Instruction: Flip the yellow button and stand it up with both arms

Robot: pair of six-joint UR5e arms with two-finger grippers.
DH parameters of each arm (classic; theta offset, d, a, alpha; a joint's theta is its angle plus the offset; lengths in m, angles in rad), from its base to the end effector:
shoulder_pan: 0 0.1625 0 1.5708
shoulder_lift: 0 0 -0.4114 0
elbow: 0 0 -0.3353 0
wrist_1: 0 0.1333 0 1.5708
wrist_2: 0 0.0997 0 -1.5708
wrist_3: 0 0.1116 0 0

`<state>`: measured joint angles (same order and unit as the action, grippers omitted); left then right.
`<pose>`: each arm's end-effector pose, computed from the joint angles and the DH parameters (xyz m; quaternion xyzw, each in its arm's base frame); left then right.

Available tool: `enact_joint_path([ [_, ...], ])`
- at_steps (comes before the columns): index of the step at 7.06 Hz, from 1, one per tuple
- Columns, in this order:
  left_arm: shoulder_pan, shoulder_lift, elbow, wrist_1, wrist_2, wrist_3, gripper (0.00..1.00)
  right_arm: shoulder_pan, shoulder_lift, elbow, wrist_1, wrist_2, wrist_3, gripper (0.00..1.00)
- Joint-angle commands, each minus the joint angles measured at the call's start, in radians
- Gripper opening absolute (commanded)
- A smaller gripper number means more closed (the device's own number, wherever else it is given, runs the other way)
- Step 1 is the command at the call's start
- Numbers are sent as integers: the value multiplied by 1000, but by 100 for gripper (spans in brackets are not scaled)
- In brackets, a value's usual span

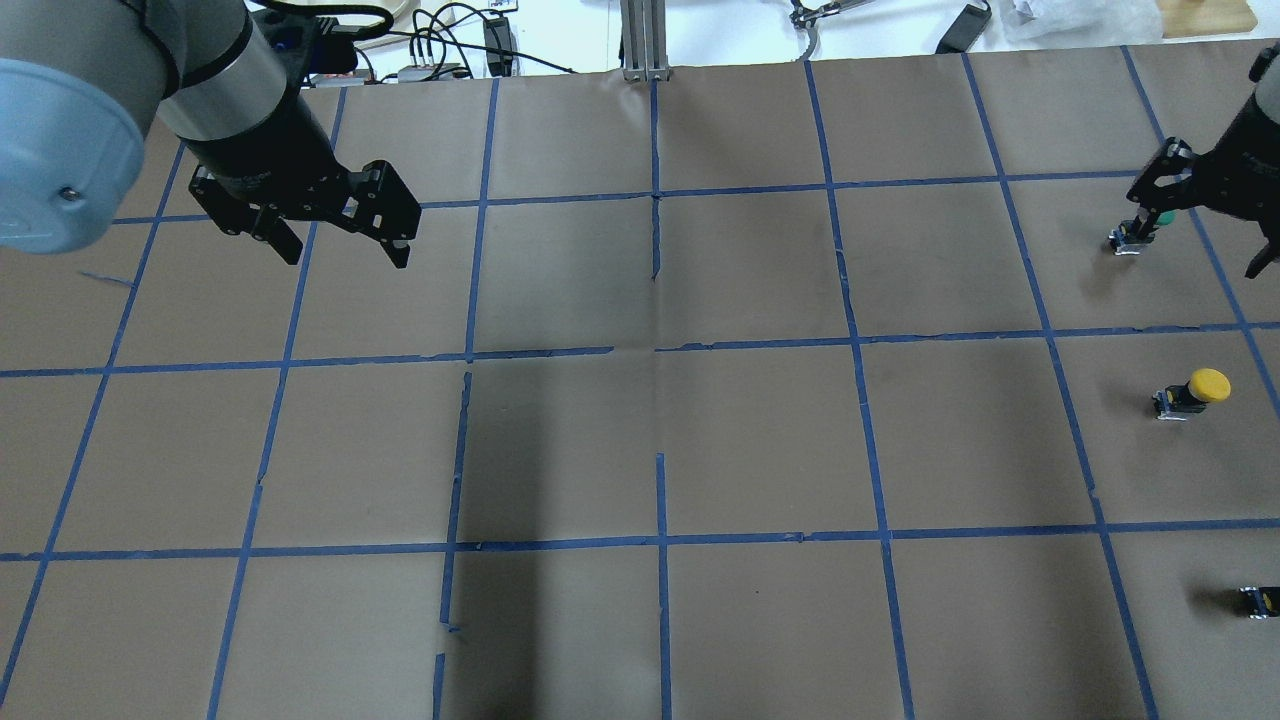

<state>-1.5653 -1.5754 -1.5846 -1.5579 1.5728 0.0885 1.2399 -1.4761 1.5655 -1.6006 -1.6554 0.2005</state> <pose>-0.1307 -0.4369 0.4556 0.0415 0.9991 0.0028 0.0009 -0.0342 -0.4807 0.4252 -0.2610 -0.9639 -0.0325 0.0402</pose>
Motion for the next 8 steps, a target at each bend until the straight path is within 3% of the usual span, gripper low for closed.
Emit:
enact_joint_path([
  [1,1,-3,0,-4,1,-1,100,210,-84,-51,155,26,-10,100],
  [3,1,2,0,-4,0,0,100,329,-105,-36,159,58,-13,100],
  [8,-5,5,0,-4,-4,-1,100,319,-112,8,145,91,-59,100],
])
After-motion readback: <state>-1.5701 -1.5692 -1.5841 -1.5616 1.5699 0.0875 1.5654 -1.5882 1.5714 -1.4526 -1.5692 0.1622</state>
